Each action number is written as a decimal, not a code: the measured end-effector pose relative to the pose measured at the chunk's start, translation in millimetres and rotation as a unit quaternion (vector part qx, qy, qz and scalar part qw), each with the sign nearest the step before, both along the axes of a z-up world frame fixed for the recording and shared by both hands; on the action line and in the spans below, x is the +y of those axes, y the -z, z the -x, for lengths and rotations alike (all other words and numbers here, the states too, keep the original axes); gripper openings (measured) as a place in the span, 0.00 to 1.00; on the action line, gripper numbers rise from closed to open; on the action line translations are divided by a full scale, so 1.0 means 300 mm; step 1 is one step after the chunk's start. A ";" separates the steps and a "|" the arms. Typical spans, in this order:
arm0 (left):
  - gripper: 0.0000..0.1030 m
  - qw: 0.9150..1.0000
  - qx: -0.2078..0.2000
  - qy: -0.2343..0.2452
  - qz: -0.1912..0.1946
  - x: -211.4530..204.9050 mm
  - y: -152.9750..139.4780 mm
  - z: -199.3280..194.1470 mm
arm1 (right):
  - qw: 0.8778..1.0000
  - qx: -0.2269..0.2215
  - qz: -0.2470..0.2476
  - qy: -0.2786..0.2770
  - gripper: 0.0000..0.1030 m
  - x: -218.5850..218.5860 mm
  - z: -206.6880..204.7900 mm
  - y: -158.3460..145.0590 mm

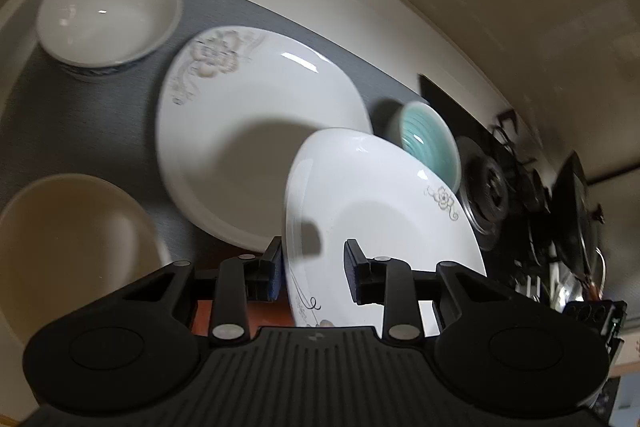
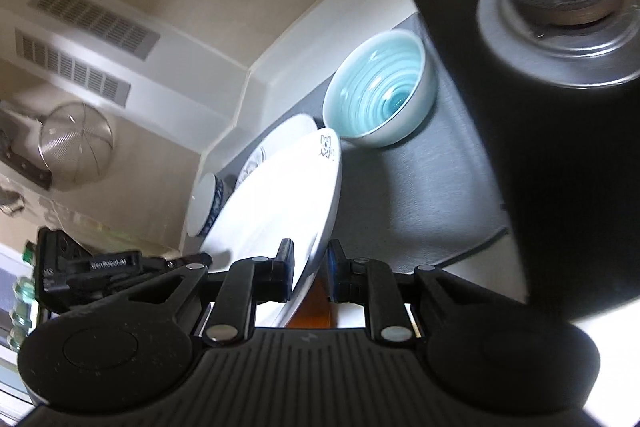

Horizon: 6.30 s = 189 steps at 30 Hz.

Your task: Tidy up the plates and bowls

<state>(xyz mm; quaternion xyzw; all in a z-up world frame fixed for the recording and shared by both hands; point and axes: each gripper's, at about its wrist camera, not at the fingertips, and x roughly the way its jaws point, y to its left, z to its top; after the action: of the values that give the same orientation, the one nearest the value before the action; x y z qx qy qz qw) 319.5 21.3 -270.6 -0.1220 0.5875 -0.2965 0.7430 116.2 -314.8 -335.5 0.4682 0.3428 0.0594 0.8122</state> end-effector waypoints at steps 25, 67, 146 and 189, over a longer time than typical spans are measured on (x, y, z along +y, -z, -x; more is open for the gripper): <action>0.32 0.997 0.033 -0.067 -0.022 0.080 0.125 -0.199 | 0.997 0.066 -0.002 -0.032 0.16 0.086 -0.269 0.057; 0.15 0.993 0.071 -0.039 -0.087 0.071 0.132 -0.136 | 0.991 0.101 0.080 -0.030 0.16 0.088 -0.455 0.038; 0.61 0.981 -0.118 0.024 -0.155 0.012 0.016 0.272 | 0.961 0.060 0.237 -0.127 0.74 0.309 -0.152 0.001; 0.38 0.978 -0.076 0.083 -0.174 -0.077 0.183 0.250 | 0.933 0.098 0.301 -0.170 0.60 0.348 -0.099 -0.001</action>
<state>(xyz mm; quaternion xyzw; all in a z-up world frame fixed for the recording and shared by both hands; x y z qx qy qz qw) 244.3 -1.9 -325.6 0.0815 0.5802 -0.2589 0.7679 146.1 -210.3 -335.2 0.1398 0.4970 0.0447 0.8553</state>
